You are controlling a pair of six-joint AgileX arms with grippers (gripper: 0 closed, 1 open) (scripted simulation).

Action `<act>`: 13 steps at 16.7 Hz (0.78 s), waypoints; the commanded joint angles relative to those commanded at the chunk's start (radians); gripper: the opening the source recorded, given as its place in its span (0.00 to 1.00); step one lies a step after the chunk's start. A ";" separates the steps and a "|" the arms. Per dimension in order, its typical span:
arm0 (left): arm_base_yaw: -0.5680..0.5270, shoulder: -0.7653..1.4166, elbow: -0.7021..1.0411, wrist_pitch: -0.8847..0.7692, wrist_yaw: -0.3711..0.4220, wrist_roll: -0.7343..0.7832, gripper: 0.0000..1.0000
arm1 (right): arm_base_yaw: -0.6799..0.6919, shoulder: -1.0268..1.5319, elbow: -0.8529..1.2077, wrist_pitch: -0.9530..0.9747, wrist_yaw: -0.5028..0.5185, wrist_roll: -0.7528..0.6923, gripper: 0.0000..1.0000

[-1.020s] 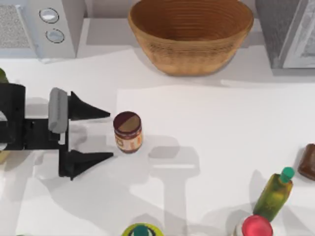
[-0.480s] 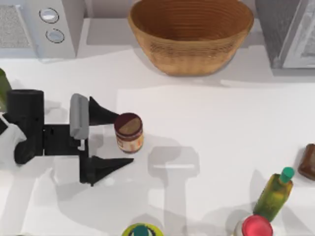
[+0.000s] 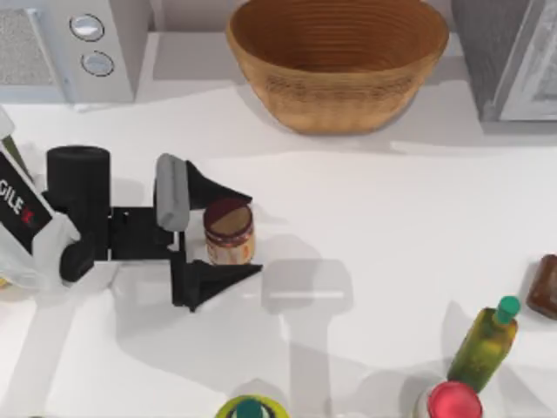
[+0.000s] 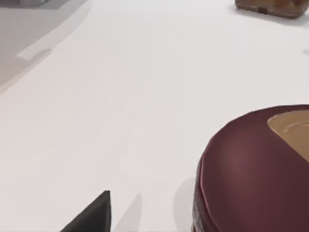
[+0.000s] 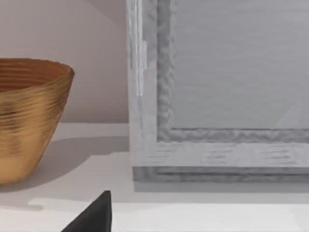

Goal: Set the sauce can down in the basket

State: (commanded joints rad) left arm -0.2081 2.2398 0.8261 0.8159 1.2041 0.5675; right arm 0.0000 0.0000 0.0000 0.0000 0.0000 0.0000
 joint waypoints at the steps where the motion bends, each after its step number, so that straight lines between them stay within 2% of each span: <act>1: 0.000 0.000 0.000 0.000 0.000 0.000 1.00 | 0.000 0.000 0.000 0.000 0.000 0.000 1.00; 4: 0.000 0.000 0.000 0.000 0.000 0.000 1.00 | 0.000 0.000 0.000 0.000 0.000 0.000 1.00; 13: 0.000 0.000 0.000 0.000 0.000 0.000 0.32 | 0.000 0.000 0.000 0.000 0.000 0.000 1.00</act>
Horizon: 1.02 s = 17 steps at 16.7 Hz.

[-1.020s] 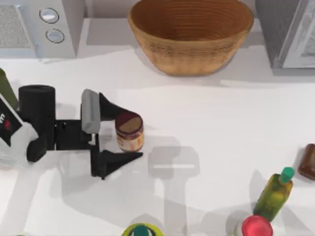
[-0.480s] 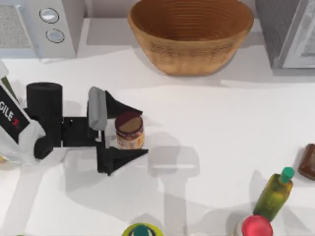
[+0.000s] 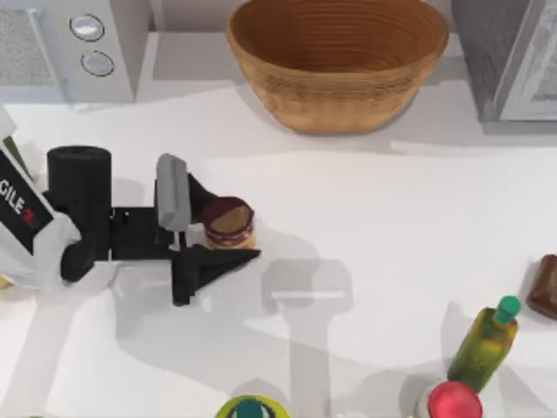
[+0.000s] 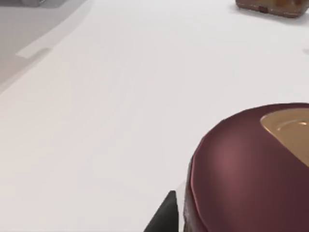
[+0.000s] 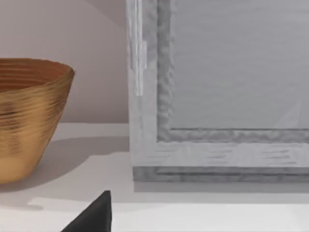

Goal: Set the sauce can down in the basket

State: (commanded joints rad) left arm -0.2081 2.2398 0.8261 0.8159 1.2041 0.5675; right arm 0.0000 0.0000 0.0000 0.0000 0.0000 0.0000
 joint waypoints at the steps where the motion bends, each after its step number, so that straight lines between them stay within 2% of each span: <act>1: 0.000 0.000 0.000 0.000 0.000 0.000 0.25 | 0.000 0.000 0.000 0.000 0.000 0.000 1.00; 4: 0.000 0.000 0.000 0.000 0.000 0.000 0.02 | 0.000 0.000 0.000 0.000 0.000 0.000 1.00; 5: 0.000 0.000 0.000 0.000 0.000 0.000 0.00 | 0.000 0.000 0.000 0.000 0.000 0.000 1.00; 14: 0.003 -0.002 -0.001 -0.001 0.001 0.002 0.00 | 0.000 0.000 0.000 0.000 0.000 0.000 1.00; 17: 0.024 -0.029 -0.003 -0.058 0.016 0.061 0.00 | 0.000 0.000 0.000 0.000 0.000 0.000 1.00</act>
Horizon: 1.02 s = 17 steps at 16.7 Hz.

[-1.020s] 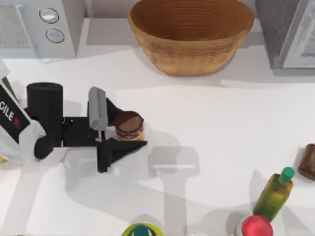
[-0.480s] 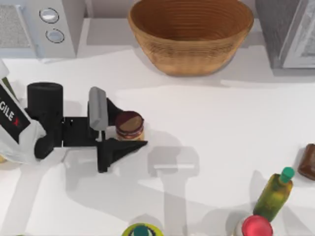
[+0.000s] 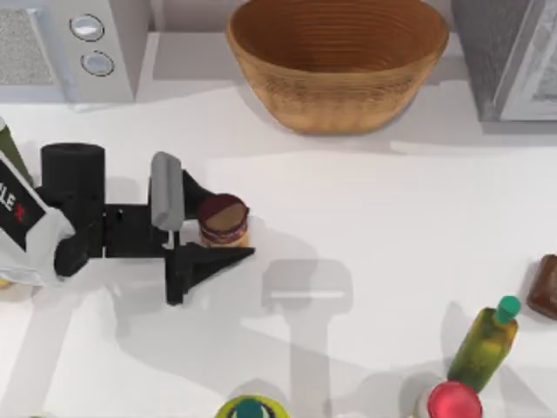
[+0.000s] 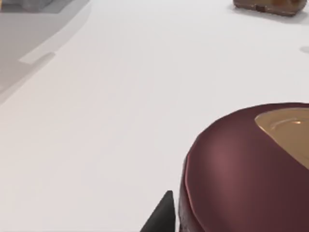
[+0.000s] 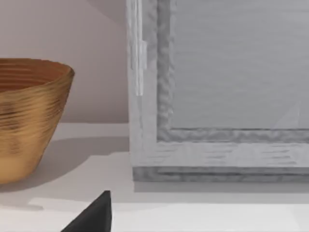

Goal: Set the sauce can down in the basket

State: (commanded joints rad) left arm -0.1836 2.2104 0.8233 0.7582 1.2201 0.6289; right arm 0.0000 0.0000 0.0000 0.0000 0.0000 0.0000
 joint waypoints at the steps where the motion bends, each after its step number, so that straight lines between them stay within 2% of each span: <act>1: 0.012 -0.014 -0.001 -0.039 0.009 0.036 0.00 | 0.000 0.000 0.000 0.000 0.000 0.000 1.00; 5: 0.070 -0.087 -0.005 -0.297 0.054 0.230 0.00 | 0.000 0.000 0.000 0.000 0.000 0.000 1.00; 13: 0.205 -0.317 -0.039 -1.046 0.121 0.699 0.00 | 0.000 0.000 0.000 0.000 0.000 0.000 1.00; 17: 0.275 -0.451 -0.066 -1.342 0.138 0.900 0.00 | 0.000 0.000 0.000 0.000 0.000 0.000 1.00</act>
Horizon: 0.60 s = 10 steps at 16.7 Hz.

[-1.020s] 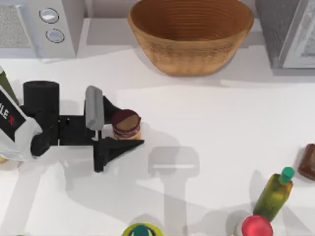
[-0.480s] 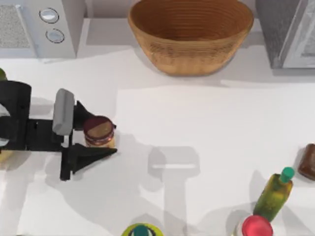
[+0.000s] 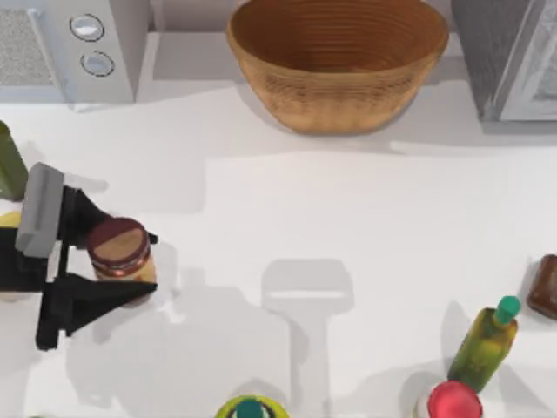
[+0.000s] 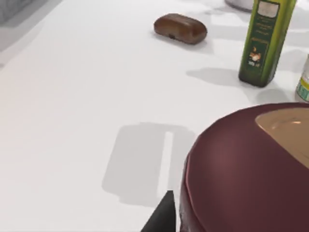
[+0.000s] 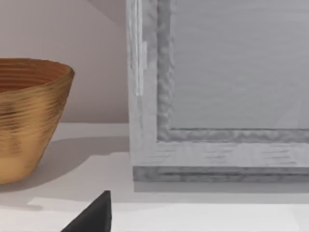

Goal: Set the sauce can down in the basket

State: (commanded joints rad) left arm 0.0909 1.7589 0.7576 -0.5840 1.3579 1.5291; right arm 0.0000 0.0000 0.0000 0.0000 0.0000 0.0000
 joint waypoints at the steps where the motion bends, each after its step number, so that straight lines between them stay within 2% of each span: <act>1: 0.015 -0.031 -0.006 -0.050 0.003 0.040 0.00 | 0.000 0.000 0.000 0.000 0.000 0.000 1.00; 4: 0.046 -0.092 -0.017 -0.138 0.012 0.117 0.00 | 0.000 0.000 0.000 0.000 0.000 0.000 1.00; 10: 0.044 -0.093 -0.013 -0.142 0.010 0.123 0.00 | 0.000 0.000 0.000 0.000 0.000 0.000 1.00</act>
State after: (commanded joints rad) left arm 0.1345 1.6661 0.7444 -0.7260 1.3681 1.6525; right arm 0.0000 0.0000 0.0000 0.0000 0.0000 0.0000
